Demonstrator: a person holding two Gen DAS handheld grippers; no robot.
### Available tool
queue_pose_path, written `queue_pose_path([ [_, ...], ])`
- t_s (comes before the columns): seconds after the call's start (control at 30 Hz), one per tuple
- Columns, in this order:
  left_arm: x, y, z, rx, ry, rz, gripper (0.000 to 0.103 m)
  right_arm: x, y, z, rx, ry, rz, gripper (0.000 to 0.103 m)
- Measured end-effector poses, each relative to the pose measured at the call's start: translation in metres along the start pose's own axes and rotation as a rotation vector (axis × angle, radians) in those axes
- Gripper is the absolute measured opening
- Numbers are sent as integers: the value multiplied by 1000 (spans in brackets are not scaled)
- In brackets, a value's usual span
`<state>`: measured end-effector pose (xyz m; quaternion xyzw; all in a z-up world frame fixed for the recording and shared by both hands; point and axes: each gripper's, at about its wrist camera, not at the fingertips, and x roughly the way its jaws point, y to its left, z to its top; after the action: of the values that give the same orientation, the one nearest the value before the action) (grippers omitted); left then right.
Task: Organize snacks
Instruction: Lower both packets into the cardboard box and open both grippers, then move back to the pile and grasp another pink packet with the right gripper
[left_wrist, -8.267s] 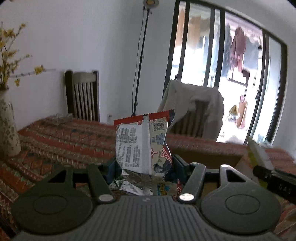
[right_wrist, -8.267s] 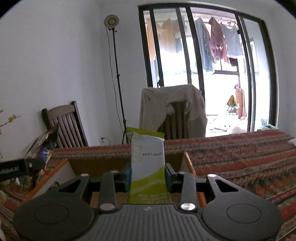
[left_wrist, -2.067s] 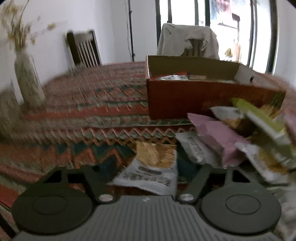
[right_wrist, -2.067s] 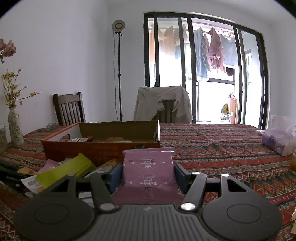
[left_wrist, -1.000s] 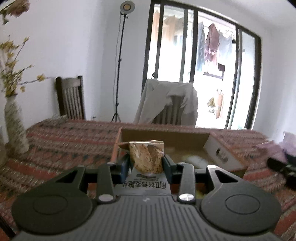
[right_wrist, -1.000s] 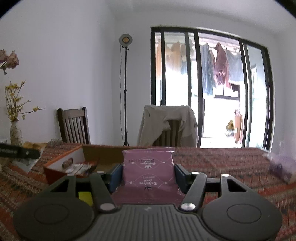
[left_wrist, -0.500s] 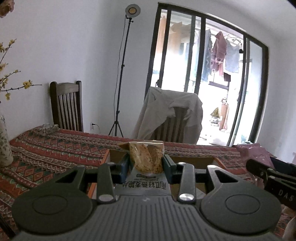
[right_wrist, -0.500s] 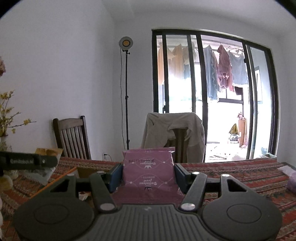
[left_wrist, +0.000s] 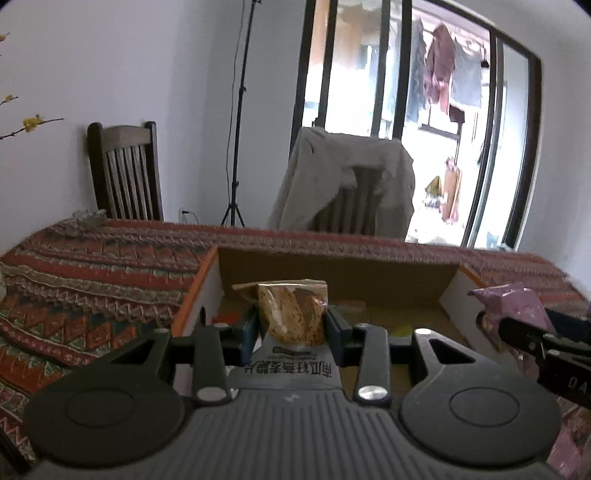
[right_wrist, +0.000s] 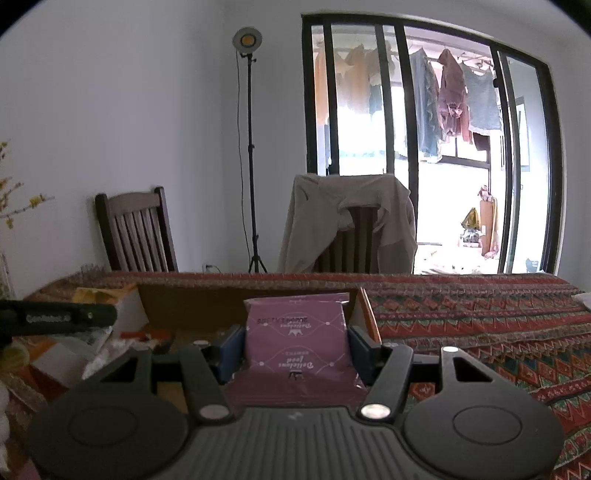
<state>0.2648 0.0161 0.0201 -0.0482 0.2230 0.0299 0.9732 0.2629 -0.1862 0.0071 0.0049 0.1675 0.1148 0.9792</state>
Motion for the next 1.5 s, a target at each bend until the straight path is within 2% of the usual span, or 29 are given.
queue_pose_path([
  [0.2, 5, 1, -7, -2, 13, -17, 40, 6, 2, -5, -9, 34, 0, 60],
  [0.27, 4, 2, -8, 0, 6, -23, 46, 7, 1, -6, -6, 41, 2, 61],
  [0.3, 3, 2, -9, -4, -1, -29, 55, 6, 1, -7, -4, 40, 1, 61],
  [0.33, 1, 3, -8, -11, -9, -34, 69, 5, 0, -7, -2, 33, 0, 61],
  [0.37, -1, 4, -8, -18, -16, -32, 78, 3, 0, -6, 3, 27, 3, 66],
  [0.4, -4, 4, -8, -29, -28, -27, 93, 1, -2, -6, 13, 15, 8, 82],
  [0.47, -10, 6, -7, -49, -60, -38, 98, -4, -4, -6, 19, -8, 8, 98],
  [0.5, -14, 7, -6, -59, -70, -46, 103, -5, -5, -6, 21, -16, 7, 99],
  [0.57, -19, 9, -5, -78, -92, -49, 103, -7, -6, -5, 25, -28, 7, 103],
  [0.67, -22, 8, -6, -79, -107, -43, 103, -8, -9, -6, 31, -37, -5, 103],
  [0.9, -18, 7, -7, -66, -89, -26, 103, -7, -13, -5, 47, -38, -26, 103],
  [1.13, -23, 1, -6, -38, -109, -3, 103, -19, -12, -3, 26, -79, -29, 103],
  [1.5, -65, 20, 8, -63, -135, 22, 103, -58, -14, 18, 38, -74, -25, 103],
])
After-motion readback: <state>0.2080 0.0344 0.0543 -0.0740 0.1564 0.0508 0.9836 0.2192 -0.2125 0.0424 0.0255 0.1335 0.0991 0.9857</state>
